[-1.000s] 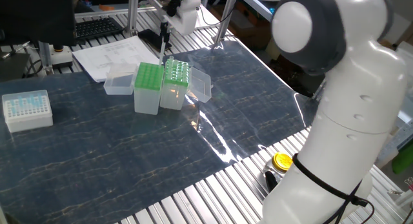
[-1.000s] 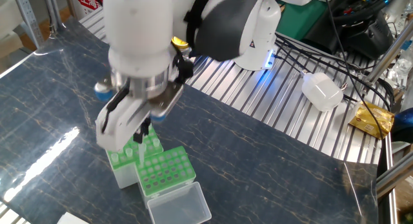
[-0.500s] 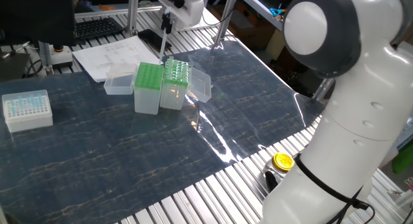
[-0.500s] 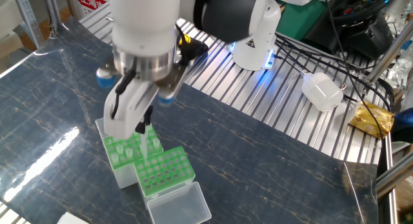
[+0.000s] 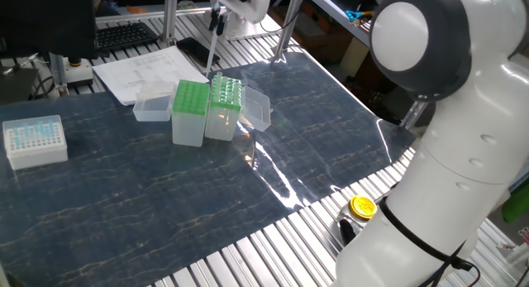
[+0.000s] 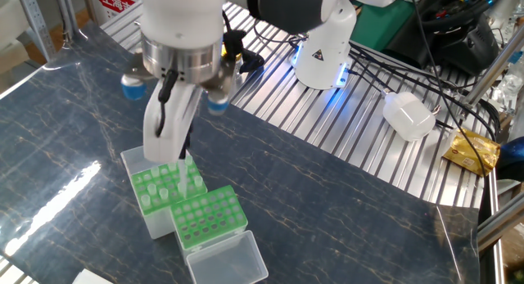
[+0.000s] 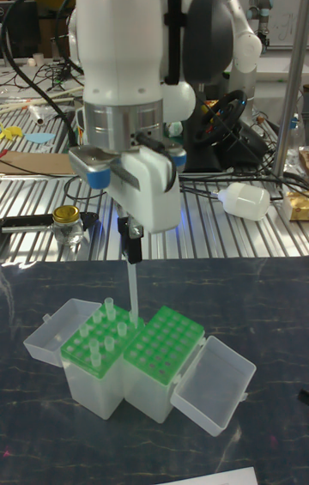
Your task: Transfer all large pipette tips from one holder to another
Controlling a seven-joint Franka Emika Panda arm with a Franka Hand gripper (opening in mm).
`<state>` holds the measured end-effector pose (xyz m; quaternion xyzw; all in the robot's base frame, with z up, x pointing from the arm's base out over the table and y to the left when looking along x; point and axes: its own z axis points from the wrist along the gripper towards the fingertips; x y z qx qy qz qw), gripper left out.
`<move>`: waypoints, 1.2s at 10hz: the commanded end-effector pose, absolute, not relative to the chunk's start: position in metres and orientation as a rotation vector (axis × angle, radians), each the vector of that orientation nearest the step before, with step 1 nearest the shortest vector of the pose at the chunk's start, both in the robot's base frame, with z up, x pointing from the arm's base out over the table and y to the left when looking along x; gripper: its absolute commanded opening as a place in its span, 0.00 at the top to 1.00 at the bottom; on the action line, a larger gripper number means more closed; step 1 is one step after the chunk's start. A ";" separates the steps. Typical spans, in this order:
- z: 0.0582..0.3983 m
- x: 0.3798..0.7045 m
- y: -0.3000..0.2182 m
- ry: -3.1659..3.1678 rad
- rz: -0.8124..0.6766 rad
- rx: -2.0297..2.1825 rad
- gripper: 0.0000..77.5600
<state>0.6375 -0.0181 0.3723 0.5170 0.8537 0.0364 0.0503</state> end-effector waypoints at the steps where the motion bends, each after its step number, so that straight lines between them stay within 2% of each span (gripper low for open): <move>1: 0.391 0.638 -0.031 2.813 0.085 1.176 0.98; 6: 0.397 0.643 -0.055 2.988 0.024 0.741 0.98; 12: 0.392 0.652 -0.085 3.049 0.026 0.426 0.98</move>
